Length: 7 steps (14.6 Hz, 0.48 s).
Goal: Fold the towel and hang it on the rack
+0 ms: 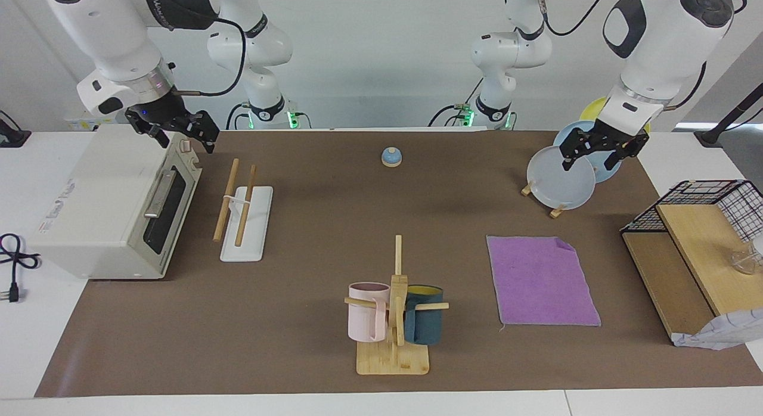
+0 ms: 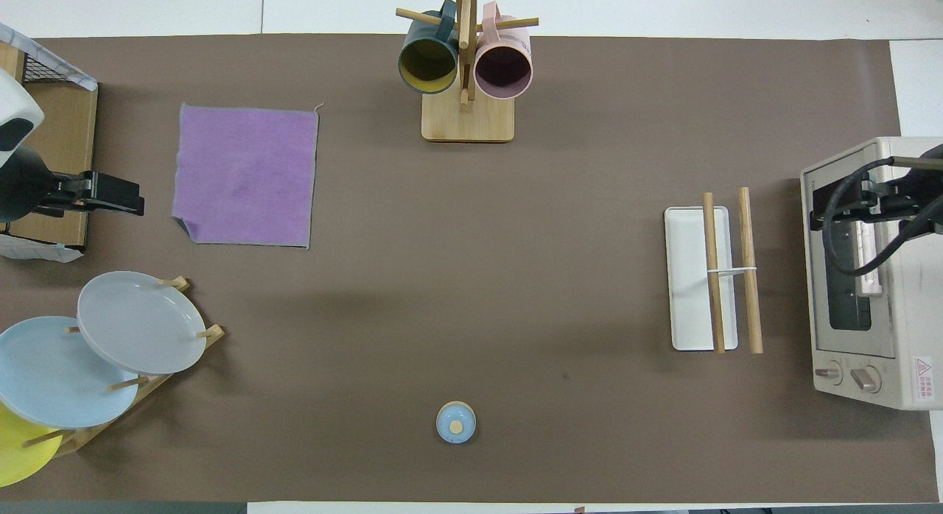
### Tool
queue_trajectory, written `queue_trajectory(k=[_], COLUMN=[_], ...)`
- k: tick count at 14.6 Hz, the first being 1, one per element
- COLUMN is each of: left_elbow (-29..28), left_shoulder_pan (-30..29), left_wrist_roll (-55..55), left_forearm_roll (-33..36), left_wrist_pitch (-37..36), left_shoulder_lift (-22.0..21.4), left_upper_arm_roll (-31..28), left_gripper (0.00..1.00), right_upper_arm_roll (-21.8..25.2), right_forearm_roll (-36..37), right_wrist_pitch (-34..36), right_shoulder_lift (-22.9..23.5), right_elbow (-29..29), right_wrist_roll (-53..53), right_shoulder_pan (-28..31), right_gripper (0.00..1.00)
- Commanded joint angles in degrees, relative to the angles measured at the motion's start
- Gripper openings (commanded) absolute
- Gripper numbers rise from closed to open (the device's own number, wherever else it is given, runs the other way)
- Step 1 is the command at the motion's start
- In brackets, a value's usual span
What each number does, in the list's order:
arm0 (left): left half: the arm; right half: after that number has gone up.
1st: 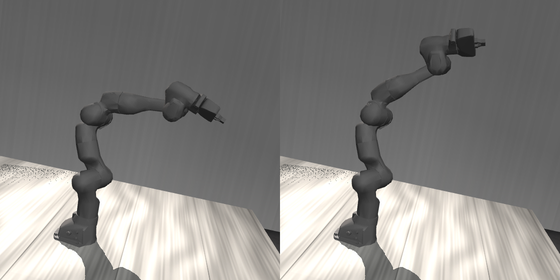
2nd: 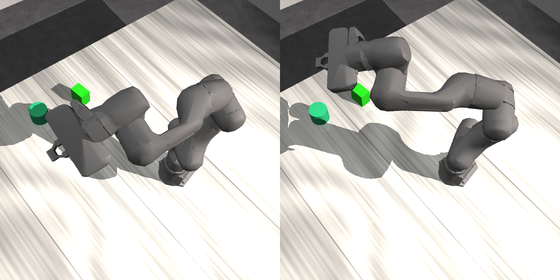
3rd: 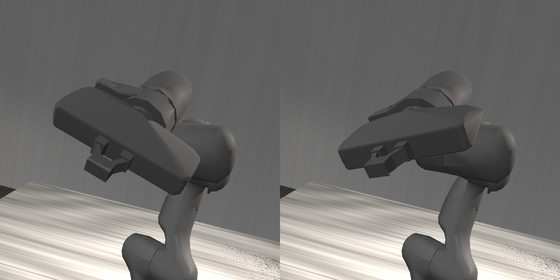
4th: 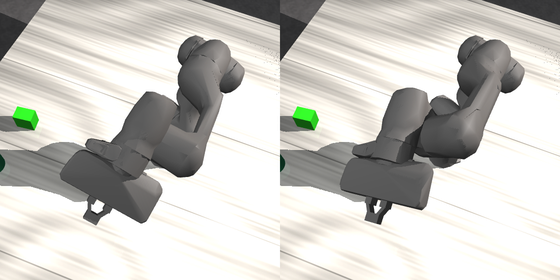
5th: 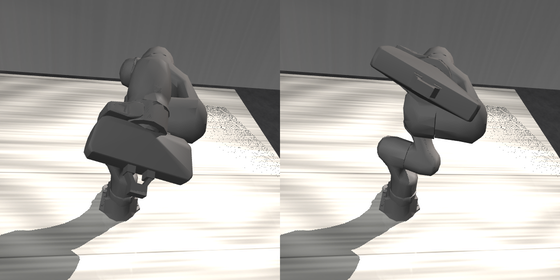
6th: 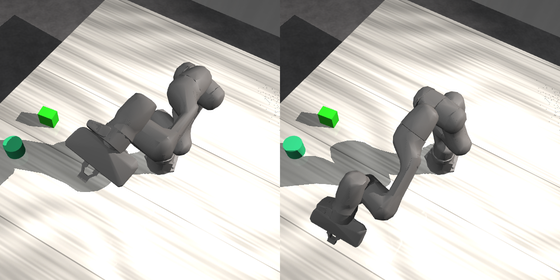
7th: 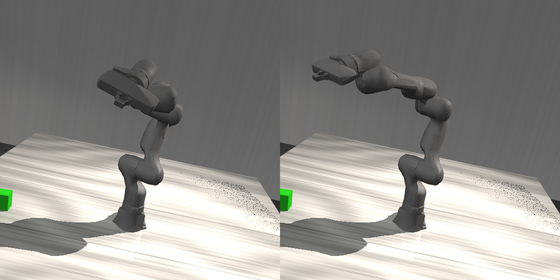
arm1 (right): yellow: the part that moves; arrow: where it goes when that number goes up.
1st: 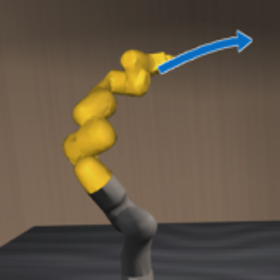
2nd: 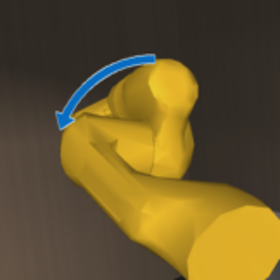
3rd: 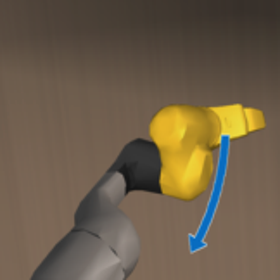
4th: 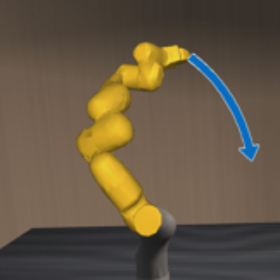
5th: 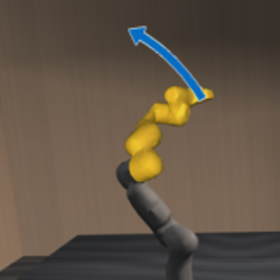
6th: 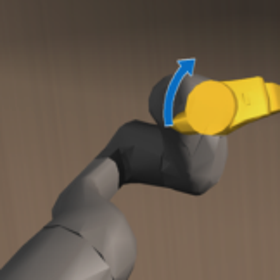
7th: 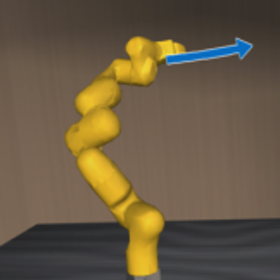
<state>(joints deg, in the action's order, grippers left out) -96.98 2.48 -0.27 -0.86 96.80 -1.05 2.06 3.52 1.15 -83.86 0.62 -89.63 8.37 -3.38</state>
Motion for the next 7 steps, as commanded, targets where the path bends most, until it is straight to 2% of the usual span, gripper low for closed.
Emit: queue_trajectory(k=[1,7], left_elbow=[-0.66,-0.84], left_shoulder_pan=[0.33,0.15], left_wrist_roll=[0.27,0.54], left_forearm_roll=[0.77,0.77], left_wrist_pitch=[-0.12,-0.47], left_shoulder_lift=[-1.14,-1.23], left_upper_arm_roll=[-0.21,-0.21], left_gripper=[1.0,1.0], right_upper_arm_roll=[-0.1,-0.1], right_forearm_roll=[-1.07,-1.15], right_wrist_pitch=[-0.6,-0.6], right_shoulder_lift=[-0.8,-0.89], right_elbow=[-1.07,-1.07], right_wrist_roll=[-0.38,-0.38], right_shoulder_pan=[0.48,0.48], right_gripper=[1.0,1.0])
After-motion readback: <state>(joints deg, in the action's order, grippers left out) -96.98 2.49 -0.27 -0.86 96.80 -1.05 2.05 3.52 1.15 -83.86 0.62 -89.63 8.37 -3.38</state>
